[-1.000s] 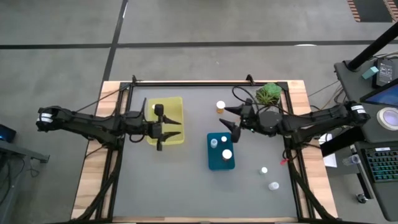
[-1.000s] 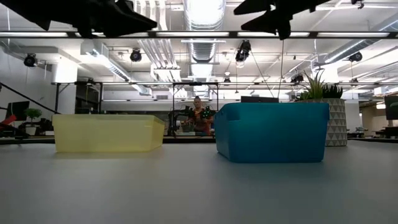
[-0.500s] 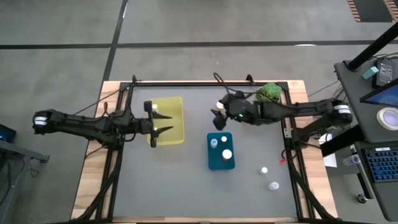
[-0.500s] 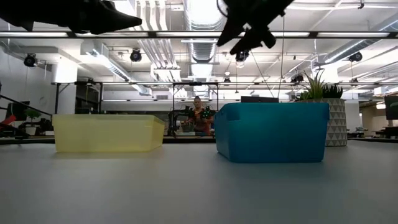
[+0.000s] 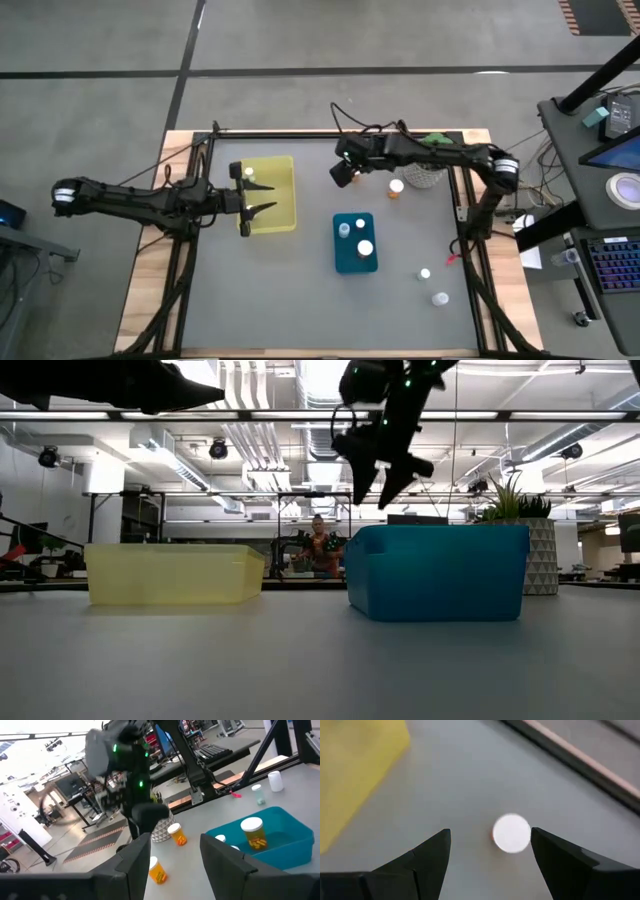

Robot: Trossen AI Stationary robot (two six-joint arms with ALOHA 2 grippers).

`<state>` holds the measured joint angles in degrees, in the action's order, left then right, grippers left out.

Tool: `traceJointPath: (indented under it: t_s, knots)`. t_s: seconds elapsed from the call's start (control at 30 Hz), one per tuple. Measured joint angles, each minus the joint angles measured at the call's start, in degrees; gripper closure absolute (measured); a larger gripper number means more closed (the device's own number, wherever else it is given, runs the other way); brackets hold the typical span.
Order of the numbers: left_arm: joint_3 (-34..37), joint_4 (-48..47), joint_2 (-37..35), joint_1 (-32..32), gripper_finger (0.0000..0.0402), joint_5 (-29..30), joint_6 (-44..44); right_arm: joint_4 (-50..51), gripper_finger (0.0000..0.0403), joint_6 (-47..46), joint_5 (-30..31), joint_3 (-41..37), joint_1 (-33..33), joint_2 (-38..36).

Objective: Pick and place medicine bottles into bin by pill shape (circle, oval)
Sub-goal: Put the left orange capsule bottle into the blue bin

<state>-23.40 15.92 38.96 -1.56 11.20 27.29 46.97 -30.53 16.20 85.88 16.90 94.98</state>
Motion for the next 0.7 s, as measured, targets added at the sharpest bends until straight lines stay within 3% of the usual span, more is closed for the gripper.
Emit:
traceJointPath:
  t_s: [0.4, 0.7]
  knots:
    - [0.06, 0.0, 0.22, 0.0, 0.0244, 0.02, -0.46, 2.46, 0.0134, -2.01, -3.31, 0.91, 5.0, 3.3]
    - [0.07, 0.13, 0.72, 0.0, 0.0244, 0.02, -0.48, 1.95, 0.0099, -2.91, -3.35, 0.08, 5.01, 4.9]
